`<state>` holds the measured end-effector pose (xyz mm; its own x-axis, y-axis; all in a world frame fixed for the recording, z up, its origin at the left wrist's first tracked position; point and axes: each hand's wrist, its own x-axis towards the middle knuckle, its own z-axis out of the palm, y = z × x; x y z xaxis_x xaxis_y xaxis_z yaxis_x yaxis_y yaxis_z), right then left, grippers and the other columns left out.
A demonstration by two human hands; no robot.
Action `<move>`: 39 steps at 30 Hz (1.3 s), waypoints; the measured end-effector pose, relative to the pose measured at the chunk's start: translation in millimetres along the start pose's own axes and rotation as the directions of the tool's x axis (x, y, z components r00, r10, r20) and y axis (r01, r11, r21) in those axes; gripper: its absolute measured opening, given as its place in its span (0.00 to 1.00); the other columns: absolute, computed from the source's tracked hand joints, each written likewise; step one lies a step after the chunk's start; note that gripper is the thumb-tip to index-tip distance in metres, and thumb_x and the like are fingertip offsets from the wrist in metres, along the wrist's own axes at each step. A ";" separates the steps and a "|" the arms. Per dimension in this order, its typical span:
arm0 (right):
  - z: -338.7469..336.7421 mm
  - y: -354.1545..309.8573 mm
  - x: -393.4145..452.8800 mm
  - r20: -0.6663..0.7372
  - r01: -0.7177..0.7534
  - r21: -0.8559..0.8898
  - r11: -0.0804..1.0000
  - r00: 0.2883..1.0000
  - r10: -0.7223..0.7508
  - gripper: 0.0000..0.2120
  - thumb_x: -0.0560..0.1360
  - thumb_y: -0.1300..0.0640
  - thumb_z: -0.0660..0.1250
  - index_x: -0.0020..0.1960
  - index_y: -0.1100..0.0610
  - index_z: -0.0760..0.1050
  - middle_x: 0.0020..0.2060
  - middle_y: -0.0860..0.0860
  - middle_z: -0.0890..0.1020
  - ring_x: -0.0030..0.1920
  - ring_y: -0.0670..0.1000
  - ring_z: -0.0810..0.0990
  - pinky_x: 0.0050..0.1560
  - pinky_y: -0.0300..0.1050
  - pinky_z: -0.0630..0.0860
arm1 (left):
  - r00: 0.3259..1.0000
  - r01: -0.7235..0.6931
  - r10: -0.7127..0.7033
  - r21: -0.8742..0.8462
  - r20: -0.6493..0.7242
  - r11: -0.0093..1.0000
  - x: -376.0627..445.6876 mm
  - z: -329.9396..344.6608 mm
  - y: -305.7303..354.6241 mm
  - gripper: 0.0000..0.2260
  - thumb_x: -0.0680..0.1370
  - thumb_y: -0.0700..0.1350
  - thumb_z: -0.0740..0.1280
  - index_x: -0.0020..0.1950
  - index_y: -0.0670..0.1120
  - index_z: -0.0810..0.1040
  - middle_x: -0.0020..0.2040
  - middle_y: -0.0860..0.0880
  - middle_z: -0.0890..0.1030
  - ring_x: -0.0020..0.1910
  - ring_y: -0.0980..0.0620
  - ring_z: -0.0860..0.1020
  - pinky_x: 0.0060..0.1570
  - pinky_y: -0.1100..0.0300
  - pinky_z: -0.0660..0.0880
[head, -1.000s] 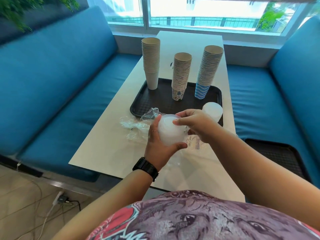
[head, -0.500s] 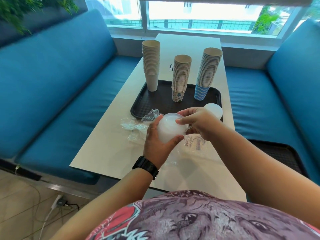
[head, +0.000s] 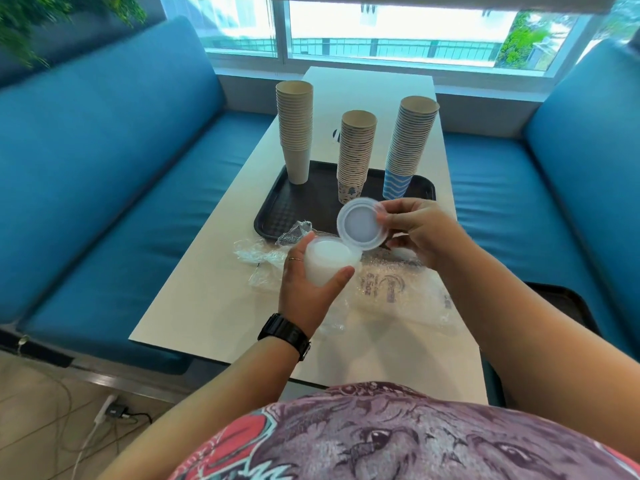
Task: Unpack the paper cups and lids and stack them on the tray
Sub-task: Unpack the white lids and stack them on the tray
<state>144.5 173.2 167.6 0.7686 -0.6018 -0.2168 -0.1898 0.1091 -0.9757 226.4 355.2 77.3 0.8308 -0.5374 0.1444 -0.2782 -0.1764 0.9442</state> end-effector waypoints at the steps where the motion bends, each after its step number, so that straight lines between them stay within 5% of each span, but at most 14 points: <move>1: -5.9 -0.9 2.3 -0.023 0.032 0.005 0.999 0.999 -0.032 0.04 0.73 0.62 0.72 0.48 0.59 0.80 0.39 0.53 0.83 0.37 0.50 0.80 0.36 0.42 0.78 | 1.000 -0.001 0.001 0.001 0.000 1.000 -0.1 0.3 -0.5 0.38 0.63 0.68 0.70 0.70 0.61 0.63 0.68 0.54 0.69 0.66 0.51 0.71 0.64 0.53 0.74; 5: -35.9 2.4 20.4 -0.219 0.170 -0.307 0.936 0.945 -0.244 0.04 0.75 0.60 0.70 0.45 0.53 0.77 0.42 0.51 0.81 0.43 0.51 0.79 0.44 0.48 0.79 | 1.000 -0.001 0.000 -0.001 -0.010 1.000 -0.3 2.8 -1.0 0.40 0.63 0.67 0.70 0.72 0.58 0.65 0.68 0.55 0.69 0.66 0.52 0.71 0.65 0.54 0.73; 8: -54.0 11.1 30.4 -0.270 0.163 -0.667 0.727 0.856 -0.440 0.01 0.77 0.56 0.67 0.48 0.52 0.77 0.42 0.49 0.80 0.44 0.50 0.76 0.41 0.42 0.71 | 1.000 0.005 -0.005 -0.006 -0.015 1.000 -0.8 4.6 -0.9 0.39 0.63 0.67 0.71 0.71 0.58 0.65 0.67 0.56 0.69 0.66 0.51 0.71 0.66 0.50 0.73; 11: -70.1 25.6 40.8 -0.247 0.137 -0.801 0.583 0.812 -0.529 0.06 0.78 0.56 0.65 0.53 0.55 0.78 0.46 0.55 0.81 0.48 0.56 0.77 0.44 0.43 0.68 | 1.000 0.001 -0.001 0.002 -0.015 1.000 -2.7 5.2 -0.8 0.38 0.63 0.67 0.70 0.71 0.59 0.64 0.66 0.57 0.68 0.65 0.52 0.71 0.65 0.48 0.74; 20: -80.6 64.9 45.8 -0.064 0.119 -0.940 0.318 0.859 -0.509 0.10 0.74 0.59 0.69 0.54 0.58 0.80 0.52 0.56 0.83 0.58 0.59 0.76 0.58 0.52 0.68 | 0.999 0.000 0.000 0.010 -0.035 1.000 -1.5 7.0 1.0 0.37 0.63 0.67 0.70 0.69 0.61 0.64 0.66 0.57 0.69 0.65 0.52 0.71 0.66 0.48 0.73; 39: -88.8 68.1 52.1 0.120 0.148 -0.988 0.039 0.909 -0.399 0.13 0.76 0.55 0.68 0.59 0.55 0.78 0.63 0.54 0.79 0.65 0.57 0.75 0.72 0.54 0.58 | 0.998 0.022 -0.022 -0.003 -0.056 1.000 -3.1 19.2 0.1 0.39 0.63 0.66 0.72 0.72 0.56 0.66 0.69 0.52 0.71 0.67 0.50 0.71 0.66 0.47 0.73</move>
<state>117.4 79.0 92.6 0.8480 -0.4954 0.1886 -0.4973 -0.8666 -0.0403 214.5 341.0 71.2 0.8625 -0.4864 0.1396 -0.2582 -0.1857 0.9481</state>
